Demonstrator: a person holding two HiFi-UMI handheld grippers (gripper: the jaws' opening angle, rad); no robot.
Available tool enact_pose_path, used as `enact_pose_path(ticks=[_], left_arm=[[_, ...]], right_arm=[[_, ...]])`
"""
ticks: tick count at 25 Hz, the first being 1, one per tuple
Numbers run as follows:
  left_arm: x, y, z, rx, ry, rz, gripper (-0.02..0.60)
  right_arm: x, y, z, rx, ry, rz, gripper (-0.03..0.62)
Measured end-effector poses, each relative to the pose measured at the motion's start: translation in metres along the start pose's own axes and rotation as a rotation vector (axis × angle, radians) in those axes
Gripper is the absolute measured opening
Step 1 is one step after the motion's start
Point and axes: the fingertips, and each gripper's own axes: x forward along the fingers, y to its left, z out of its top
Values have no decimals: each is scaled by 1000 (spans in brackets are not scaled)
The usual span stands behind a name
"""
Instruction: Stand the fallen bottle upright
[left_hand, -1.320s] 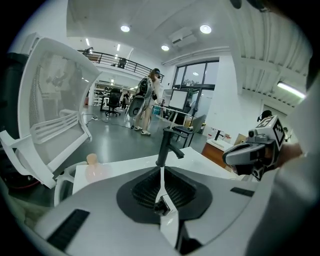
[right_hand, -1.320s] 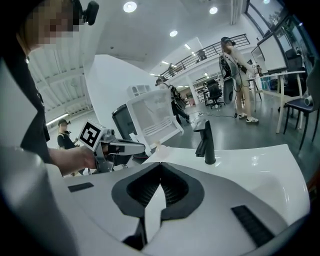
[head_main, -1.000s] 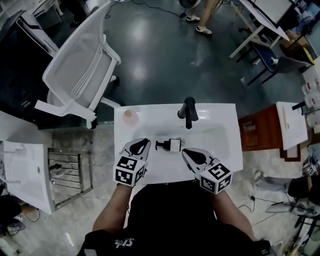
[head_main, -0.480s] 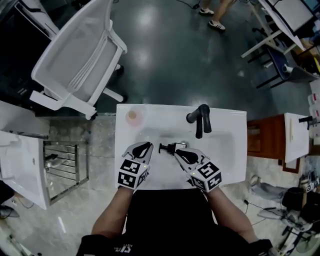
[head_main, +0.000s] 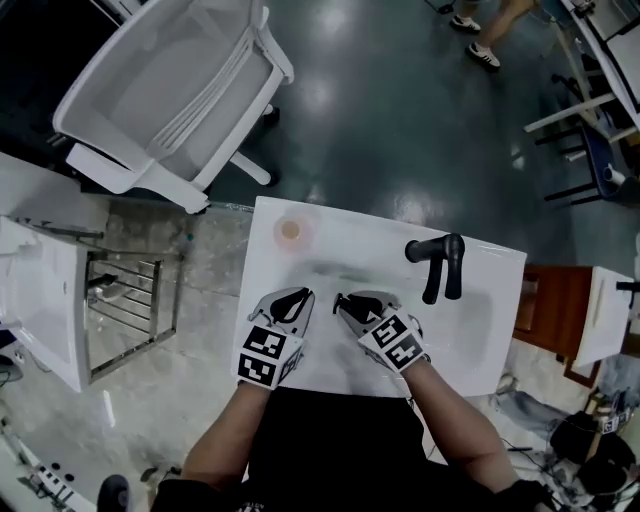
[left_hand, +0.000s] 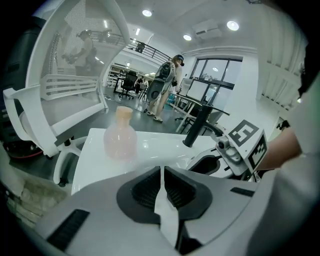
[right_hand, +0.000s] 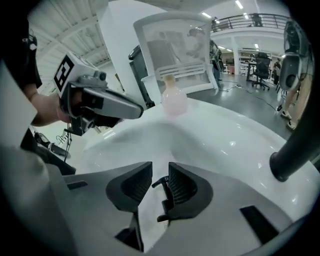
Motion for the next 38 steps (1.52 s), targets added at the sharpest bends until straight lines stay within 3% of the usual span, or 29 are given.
enact_pose_path(ticks=[9, 20, 30, 38], left_arm=[[-10, 16, -15, -45, -25, 22, 37], [-28, 12, -30, -54, -27, 22, 37], [-40, 9, -30, -50, -41, 11, 37], [-40, 9, -26, -47, -45, 1, 37]], right_arm=[[49, -3, -36, -196, 231, -20, 112], [74, 0, -47, -344, 392, -63, 105], [60, -4, -48, -323, 427, -69, 132], [65, -8, -59, -401, 530, -75, 135]])
